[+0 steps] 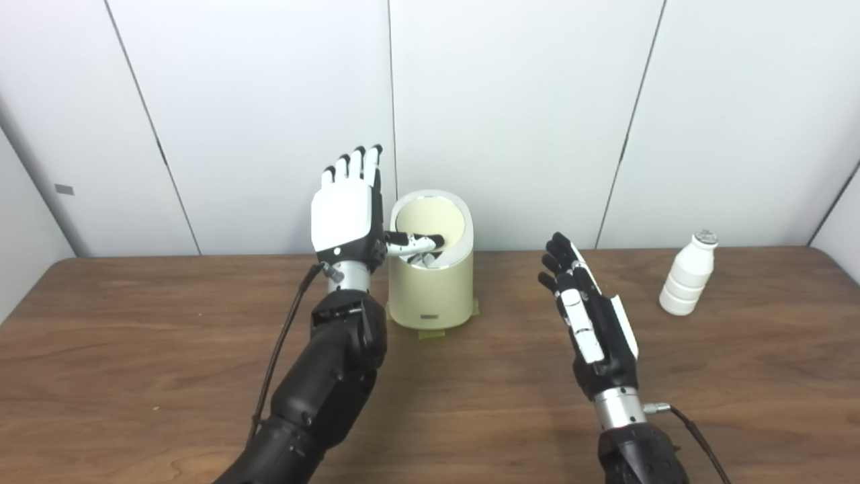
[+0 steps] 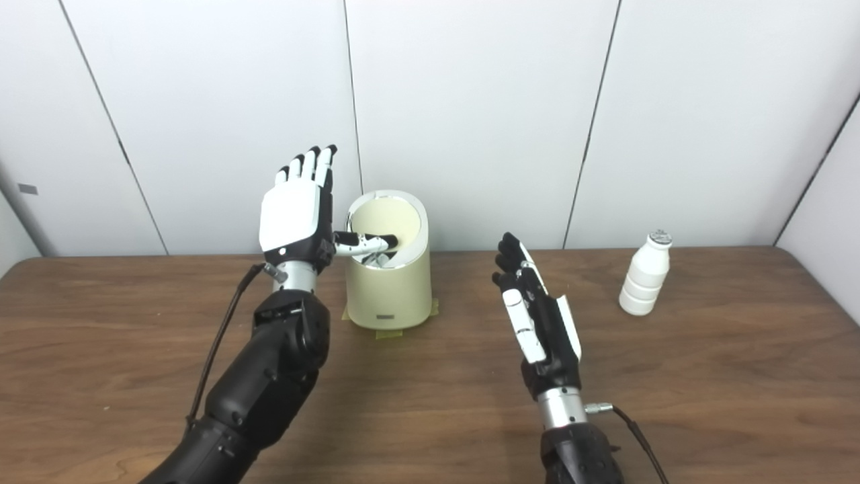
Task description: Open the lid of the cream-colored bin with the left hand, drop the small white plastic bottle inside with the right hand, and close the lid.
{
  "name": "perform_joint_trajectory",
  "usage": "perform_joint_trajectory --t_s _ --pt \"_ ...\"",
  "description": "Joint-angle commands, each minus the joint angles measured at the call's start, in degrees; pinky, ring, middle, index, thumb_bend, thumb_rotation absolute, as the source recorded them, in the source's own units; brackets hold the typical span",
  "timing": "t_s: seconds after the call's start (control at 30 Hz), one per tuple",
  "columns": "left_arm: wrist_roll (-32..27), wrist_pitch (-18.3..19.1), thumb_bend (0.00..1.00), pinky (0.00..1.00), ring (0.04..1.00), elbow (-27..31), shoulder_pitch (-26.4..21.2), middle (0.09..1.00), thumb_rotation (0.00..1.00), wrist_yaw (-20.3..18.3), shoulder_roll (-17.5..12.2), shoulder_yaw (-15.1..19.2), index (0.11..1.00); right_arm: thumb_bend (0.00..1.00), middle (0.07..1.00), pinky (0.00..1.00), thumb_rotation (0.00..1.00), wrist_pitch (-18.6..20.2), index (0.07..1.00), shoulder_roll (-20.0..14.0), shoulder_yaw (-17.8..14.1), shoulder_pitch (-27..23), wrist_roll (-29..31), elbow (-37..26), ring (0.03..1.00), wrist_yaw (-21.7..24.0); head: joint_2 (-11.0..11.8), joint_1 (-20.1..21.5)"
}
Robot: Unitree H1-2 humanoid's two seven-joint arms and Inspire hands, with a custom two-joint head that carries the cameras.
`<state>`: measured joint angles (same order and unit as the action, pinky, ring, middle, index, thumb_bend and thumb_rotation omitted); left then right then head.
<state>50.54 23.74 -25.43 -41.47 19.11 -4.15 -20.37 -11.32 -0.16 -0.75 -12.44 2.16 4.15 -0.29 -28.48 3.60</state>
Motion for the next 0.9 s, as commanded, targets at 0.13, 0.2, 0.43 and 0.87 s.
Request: perform_joint_trajectory --t_s 0.13,0.2,0.43,0.87 --pt "-3.35 -1.12 0.69 1.0 1.0 1.54 -0.53 1.0 0.85 0.24 -0.16 2.45 1.0 0.21 0.942 0.9 0.82 -1.08 0.932 -0.19 -0.1 -2.02 0.03 -1.56 0.937 0.27 -0.07 -0.14" --pt "-4.48 -1.01 0.72 1.0 1.0 3.19 -0.15 1.0 0.97 0.05 0.34 3.29 1.0 0.2 0.944 0.9 0.82 -0.67 0.935 -0.03 -0.05 -1.9 -0.03 -2.01 0.94 0.16 -0.06 -0.22" --pt "-12.96 -0.3 0.7 1.0 1.0 11.91 1.88 1.0 1.0 -4.69 1.72 8.89 1.0 0.2 0.942 0.89 0.83 -1.1 0.932 0.22 0.05 -1.89 -0.31 -1.92 0.936 -0.08 -0.24 0.05" --pt "-36.23 -21.23 0.59 1.0 1.0 30.11 12.5 1.0 1.0 -5.98 4.71 20.29 1.0 0.21 0.944 0.89 0.9 -2.59 0.932 -0.86 -1.1 -2.83 0.9 0.34 0.934 0.29 -0.01 0.22"
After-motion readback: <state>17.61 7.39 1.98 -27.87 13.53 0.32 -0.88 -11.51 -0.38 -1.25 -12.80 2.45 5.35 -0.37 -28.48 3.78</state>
